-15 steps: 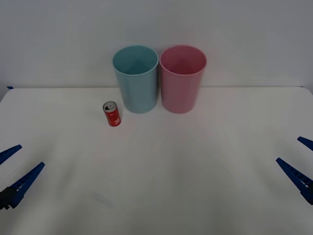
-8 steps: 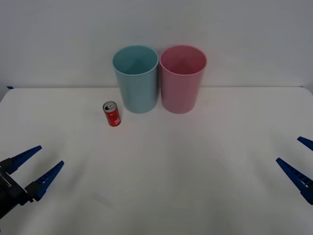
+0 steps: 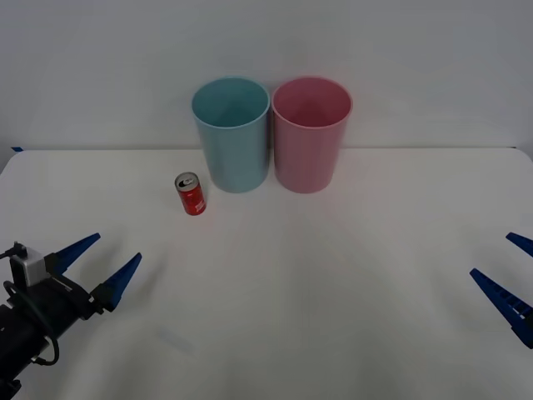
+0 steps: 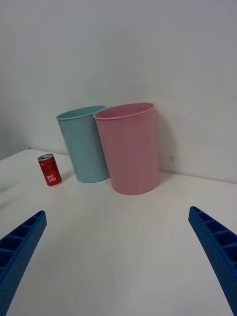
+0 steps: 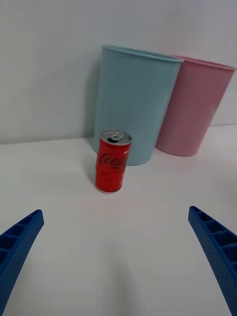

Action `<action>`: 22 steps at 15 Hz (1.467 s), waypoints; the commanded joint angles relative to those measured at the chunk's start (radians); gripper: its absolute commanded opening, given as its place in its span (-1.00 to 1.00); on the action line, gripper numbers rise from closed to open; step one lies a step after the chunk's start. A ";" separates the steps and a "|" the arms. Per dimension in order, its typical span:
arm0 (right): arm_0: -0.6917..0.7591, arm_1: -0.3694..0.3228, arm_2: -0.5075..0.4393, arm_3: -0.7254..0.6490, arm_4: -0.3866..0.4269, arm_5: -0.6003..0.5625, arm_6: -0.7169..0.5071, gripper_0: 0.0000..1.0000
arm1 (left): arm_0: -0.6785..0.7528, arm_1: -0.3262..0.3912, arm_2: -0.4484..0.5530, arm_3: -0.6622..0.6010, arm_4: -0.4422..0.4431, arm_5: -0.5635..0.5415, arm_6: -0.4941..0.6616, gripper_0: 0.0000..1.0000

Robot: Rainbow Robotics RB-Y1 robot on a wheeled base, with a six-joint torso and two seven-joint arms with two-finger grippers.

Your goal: Grasp the object on the table and drop it into the matching bin: aluminum can to the light blue bin, PET bottle to the pink bin.

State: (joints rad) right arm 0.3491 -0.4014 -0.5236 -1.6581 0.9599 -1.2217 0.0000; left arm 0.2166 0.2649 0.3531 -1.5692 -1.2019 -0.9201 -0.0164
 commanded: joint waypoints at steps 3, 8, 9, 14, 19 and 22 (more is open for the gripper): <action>0.000 0.000 0.000 0.000 0.000 0.000 0.000 1.00 | -0.085 -0.019 -0.066 0.074 -0.045 0.127 0.001 1.00; 0.000 0.000 0.000 0.000 0.000 0.000 0.000 1.00 | -0.204 -0.019 -0.105 0.218 -0.044 0.159 -0.019 1.00; 0.000 0.000 0.000 0.000 0.000 0.000 0.000 1.00 | -0.217 -0.021 -0.120 0.225 -0.044 0.178 -0.022 1.00; 0.000 0.000 0.000 0.000 0.000 0.000 0.000 1.00 | -0.298 -0.050 -0.169 0.288 -0.044 0.257 -0.050 1.00; 0.000 0.000 0.000 0.000 0.000 0.000 0.000 1.00 | -0.385 -0.082 -0.171 0.370 -0.090 0.303 -0.073 1.00; 0.000 0.000 0.000 0.000 0.000 0.000 0.000 1.00 | -0.461 -0.093 -0.169 0.460 -0.099 0.319 -0.089 1.00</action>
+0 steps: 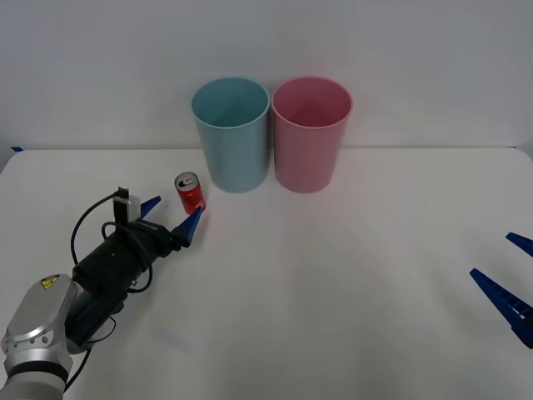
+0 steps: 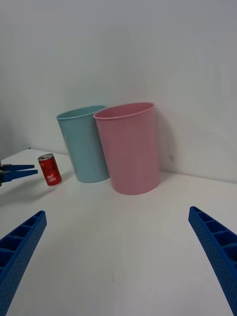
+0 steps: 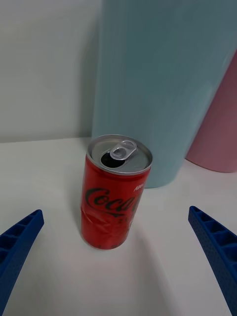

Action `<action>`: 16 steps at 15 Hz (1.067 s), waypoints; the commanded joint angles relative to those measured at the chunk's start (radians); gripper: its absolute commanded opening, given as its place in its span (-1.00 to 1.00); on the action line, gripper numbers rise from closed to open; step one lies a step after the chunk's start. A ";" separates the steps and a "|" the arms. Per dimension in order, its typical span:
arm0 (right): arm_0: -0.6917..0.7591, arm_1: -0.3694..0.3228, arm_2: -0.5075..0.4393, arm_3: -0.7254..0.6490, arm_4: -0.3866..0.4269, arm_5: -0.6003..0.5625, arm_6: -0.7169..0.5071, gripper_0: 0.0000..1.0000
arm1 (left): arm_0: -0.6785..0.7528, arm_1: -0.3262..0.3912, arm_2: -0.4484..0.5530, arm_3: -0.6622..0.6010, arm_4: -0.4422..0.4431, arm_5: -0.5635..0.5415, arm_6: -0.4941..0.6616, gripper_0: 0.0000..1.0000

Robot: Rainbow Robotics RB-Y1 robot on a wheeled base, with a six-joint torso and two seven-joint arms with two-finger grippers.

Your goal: Grasp the object on the table and drop it into the matching bin: aluminum can to the light blue bin, PET bottle to the pink bin.

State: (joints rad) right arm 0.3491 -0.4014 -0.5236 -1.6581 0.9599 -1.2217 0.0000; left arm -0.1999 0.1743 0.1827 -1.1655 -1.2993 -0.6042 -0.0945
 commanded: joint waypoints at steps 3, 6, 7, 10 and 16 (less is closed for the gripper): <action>0.000 0.000 0.000 0.000 0.000 0.000 0.000 1.00 | -0.115 -0.001 0.007 0.136 -0.011 0.018 -0.028 1.00; 0.000 0.000 0.000 0.000 0.000 0.000 0.000 1.00 | -0.196 -0.003 0.030 0.233 -0.043 0.020 -0.037 1.00; 0.000 0.000 0.000 0.000 0.000 0.000 0.000 1.00 | -0.216 -0.001 0.038 0.257 -0.049 0.020 -0.037 1.00; 0.000 0.000 0.000 0.000 0.000 0.000 0.000 1.00 | -0.269 -0.003 0.041 0.326 -0.051 0.032 -0.044 1.00; 0.000 0.000 0.000 0.000 0.000 0.000 0.000 1.00 | -0.279 -0.006 0.041 0.337 -0.060 0.044 -0.050 0.56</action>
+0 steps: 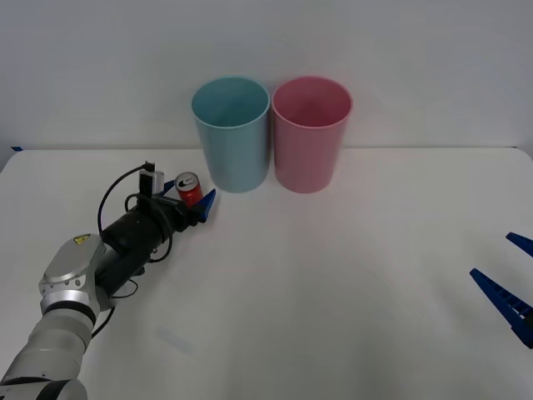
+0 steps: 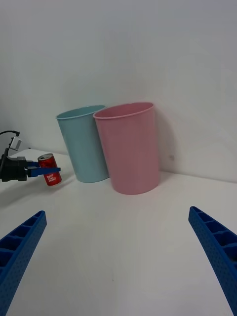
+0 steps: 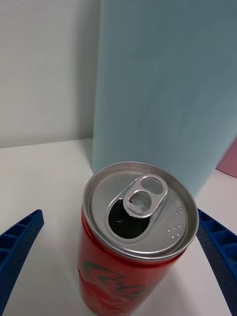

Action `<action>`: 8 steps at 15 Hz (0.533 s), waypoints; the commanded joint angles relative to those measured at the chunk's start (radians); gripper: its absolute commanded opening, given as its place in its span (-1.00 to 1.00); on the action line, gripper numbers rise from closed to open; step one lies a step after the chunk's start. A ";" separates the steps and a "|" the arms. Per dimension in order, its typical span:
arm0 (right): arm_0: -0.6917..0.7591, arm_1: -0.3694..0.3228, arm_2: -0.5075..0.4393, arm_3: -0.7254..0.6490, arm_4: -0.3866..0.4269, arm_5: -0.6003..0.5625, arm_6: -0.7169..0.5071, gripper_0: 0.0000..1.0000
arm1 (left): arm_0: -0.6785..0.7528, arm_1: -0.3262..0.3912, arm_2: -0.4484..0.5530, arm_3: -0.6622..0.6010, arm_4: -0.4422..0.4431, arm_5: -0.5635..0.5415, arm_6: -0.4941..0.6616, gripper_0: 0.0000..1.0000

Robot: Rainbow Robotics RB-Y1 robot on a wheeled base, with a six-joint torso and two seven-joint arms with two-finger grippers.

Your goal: Grasp the object on the table and drop it into the matching bin: aluminum can to the light blue bin, PET bottle to the pink bin.

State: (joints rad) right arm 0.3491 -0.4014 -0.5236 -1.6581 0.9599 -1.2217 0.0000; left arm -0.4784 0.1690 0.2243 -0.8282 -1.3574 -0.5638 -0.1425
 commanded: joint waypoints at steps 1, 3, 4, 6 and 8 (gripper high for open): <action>0.000 0.000 0.000 0.000 0.000 0.000 0.000 1.00 | 0.000 0.000 0.000 -0.002 -0.002 0.004 -0.006 -0.42; 0.000 0.000 0.000 0.000 0.000 0.000 0.000 1.00 | -0.002 0.000 0.000 -0.002 -0.005 0.004 -0.014 -1.00; 0.000 0.000 0.000 0.000 0.000 0.000 0.000 1.00 | 0.000 0.000 0.000 -0.002 -0.005 0.004 -0.016 -1.00; 0.000 0.000 0.000 0.000 0.000 0.000 0.000 1.00 | -0.003 0.000 -0.003 -0.002 -0.005 0.004 -0.012 -1.00; 0.000 0.000 0.000 0.000 0.000 0.000 0.000 1.00 | -0.003 0.000 -0.011 -0.002 0.004 0.004 -0.009 -1.00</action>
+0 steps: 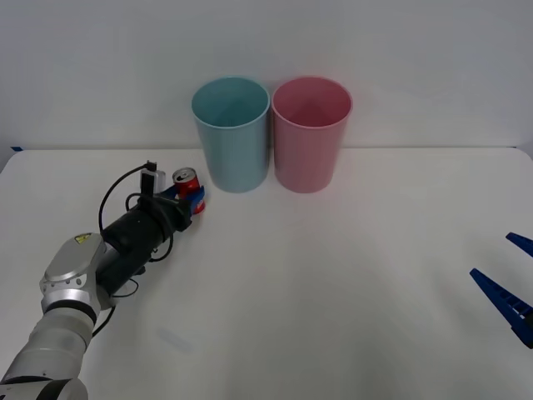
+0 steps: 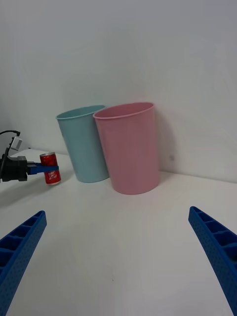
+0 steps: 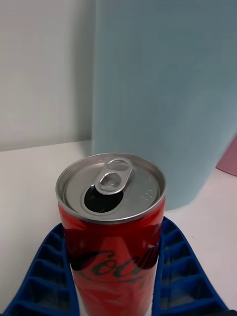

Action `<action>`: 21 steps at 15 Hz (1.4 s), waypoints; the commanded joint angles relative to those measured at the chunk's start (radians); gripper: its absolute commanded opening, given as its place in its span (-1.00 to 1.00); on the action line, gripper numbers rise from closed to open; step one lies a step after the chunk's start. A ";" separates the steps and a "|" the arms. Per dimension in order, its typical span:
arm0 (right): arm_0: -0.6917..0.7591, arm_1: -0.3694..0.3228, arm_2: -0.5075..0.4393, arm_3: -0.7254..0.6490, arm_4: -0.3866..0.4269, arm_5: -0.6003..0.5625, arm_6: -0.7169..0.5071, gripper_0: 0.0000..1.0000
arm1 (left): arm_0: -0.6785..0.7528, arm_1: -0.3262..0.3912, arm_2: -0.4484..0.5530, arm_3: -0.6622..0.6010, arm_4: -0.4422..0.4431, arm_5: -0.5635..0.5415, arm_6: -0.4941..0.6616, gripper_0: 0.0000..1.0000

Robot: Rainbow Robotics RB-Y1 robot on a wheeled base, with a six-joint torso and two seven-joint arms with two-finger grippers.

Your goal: Grasp the object on the table and drop it into the matching bin: aluminum can to the light blue bin, PET bottle to the pink bin.

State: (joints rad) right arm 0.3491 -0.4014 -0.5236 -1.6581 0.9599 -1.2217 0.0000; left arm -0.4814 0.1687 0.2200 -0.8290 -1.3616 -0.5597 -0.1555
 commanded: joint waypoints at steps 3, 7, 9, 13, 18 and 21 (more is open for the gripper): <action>0.000 0.000 0.000 0.000 0.000 0.000 0.000 1.00 | -0.002 0.000 -0.021 -0.001 0.022 0.001 0.007 -1.00; 0.000 0.000 0.000 0.000 0.000 0.000 0.000 1.00 | 0.000 0.006 -0.030 -0.001 0.048 -0.005 0.002 -1.00; 0.000 0.000 0.000 0.000 0.000 0.000 0.000 1.00 | 0.007 0.028 -0.036 -0.002 0.079 -0.042 0.002 -1.00; 0.000 0.000 0.000 0.000 0.000 0.000 0.000 1.00 | 0.095 0.090 -0.083 -0.136 0.179 -0.106 0.013 -1.00; 0.000 0.000 0.000 0.000 0.000 0.000 0.000 1.00 | 0.270 0.153 -0.122 -0.395 0.289 -0.106 0.037 -1.00; 0.000 0.000 0.000 0.000 0.000 0.000 0.000 1.00 | 0.353 0.192 -0.122 -0.533 0.349 -0.104 0.062 -1.00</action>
State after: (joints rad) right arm 0.3491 -0.4014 -0.5236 -1.6581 0.9599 -1.2217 0.0000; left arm -0.1472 0.3522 0.0981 -1.3305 -1.0246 -0.6654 -0.1004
